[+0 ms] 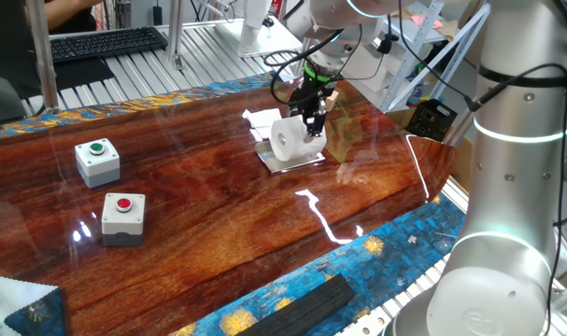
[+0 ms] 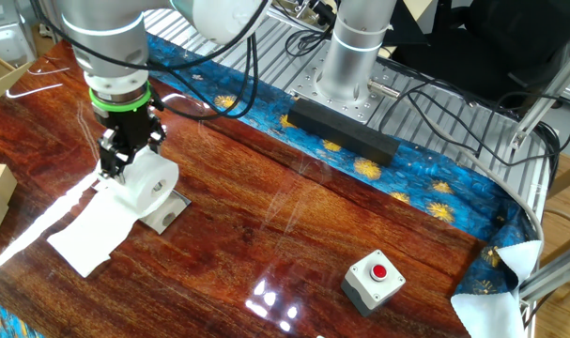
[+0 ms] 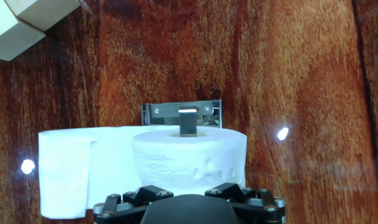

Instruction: Take the roll of paper down from the shelf

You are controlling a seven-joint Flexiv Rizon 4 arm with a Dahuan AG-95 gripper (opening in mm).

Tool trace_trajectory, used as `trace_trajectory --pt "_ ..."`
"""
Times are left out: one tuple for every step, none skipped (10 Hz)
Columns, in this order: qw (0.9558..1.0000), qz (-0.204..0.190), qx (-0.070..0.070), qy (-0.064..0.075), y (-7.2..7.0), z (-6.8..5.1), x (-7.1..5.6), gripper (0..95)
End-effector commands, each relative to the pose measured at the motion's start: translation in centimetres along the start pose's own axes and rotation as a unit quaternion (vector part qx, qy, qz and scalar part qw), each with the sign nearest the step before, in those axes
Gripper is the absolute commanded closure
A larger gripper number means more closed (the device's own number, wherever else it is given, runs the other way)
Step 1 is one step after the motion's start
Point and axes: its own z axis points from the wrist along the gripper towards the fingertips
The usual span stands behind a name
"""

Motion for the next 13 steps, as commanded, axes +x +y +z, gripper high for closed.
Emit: trace_trajectory --pt "1.0000 0.002 -0.002 0.000 -0.3 0.0 0.3 95.0" --pt "1.0000 0.002 -0.003 0.000 -0.3 0.1 0.4 95.0" --pt "1.0000 0.002 -0.004 0.000 -0.5 0.2 0.9 95.0" --pt "1.0000 0.003 -0.005 0.000 -0.6 0.3 1.2 95.0" --pt "1.0000 0.003 -0.005 0.002 -0.6 0.3 1.6 95.0" --pt "1.0000 0.005 -0.005 0.002 -0.5 0.1 2.1 95.0" --pt "1.0000 0.008 -0.005 0.003 -0.4 0.1 2.5 95.0" --pt "0.9999 0.013 -0.005 0.004 -0.5 0.2 3.2 95.0" --pt "0.9999 0.014 -0.006 0.005 -0.4 0.2 3.7 95.0" --pt "0.9999 0.015 -0.006 0.005 -0.4 0.2 4.2 95.0" --pt "0.9999 0.014 -0.007 0.005 -0.3 0.2 4.6 95.0" --pt "0.9999 0.013 -0.007 0.005 -0.3 0.1 5.2 95.0" --pt "0.9999 0.013 -0.007 0.005 -0.4 0.1 5.9 95.0"
